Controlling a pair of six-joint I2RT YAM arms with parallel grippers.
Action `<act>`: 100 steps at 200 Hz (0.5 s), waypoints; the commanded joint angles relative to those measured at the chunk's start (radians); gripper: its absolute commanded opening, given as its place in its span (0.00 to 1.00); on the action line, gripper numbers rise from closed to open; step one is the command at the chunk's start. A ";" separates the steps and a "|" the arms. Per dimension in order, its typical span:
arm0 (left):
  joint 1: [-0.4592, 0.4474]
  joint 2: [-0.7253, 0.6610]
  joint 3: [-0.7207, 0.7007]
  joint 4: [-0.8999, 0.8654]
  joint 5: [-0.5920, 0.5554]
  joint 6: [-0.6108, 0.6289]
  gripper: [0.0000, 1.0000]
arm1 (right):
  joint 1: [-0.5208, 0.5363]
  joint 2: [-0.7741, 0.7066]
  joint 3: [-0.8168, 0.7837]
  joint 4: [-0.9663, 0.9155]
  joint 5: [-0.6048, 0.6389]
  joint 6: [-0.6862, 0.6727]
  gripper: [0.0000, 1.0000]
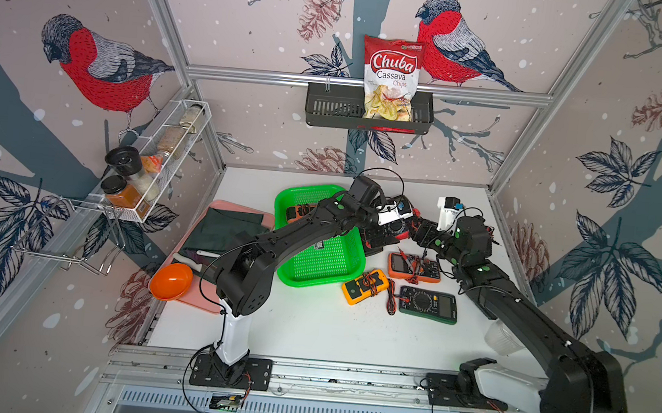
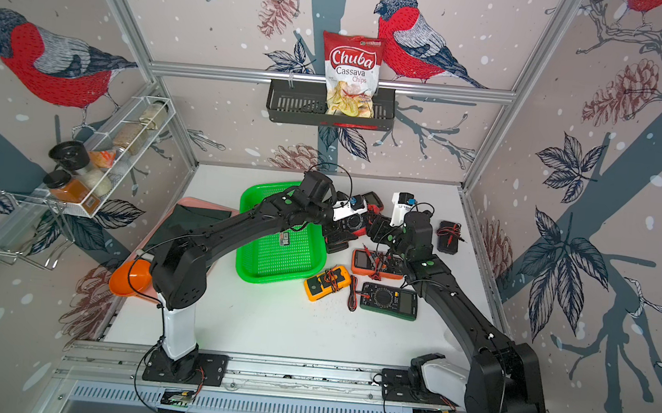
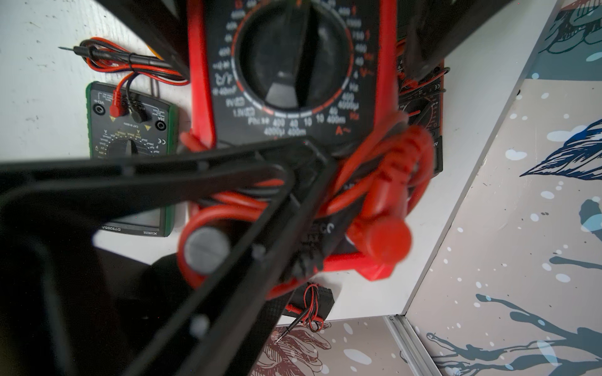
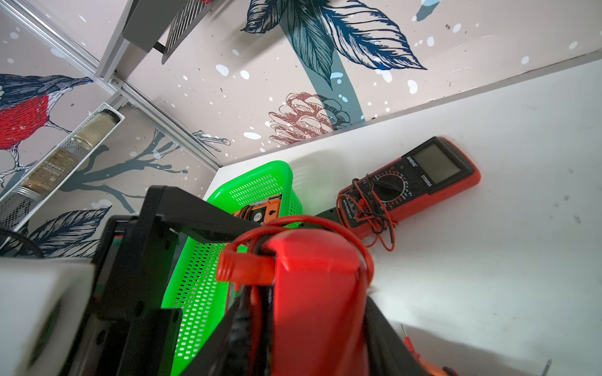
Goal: Put the multimeter into the basket
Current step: Pick up the multimeter from the center of the board.
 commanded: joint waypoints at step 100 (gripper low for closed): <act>0.032 -0.081 -0.025 -0.071 -0.075 0.080 0.00 | 0.012 0.008 0.001 0.138 -0.069 0.042 0.67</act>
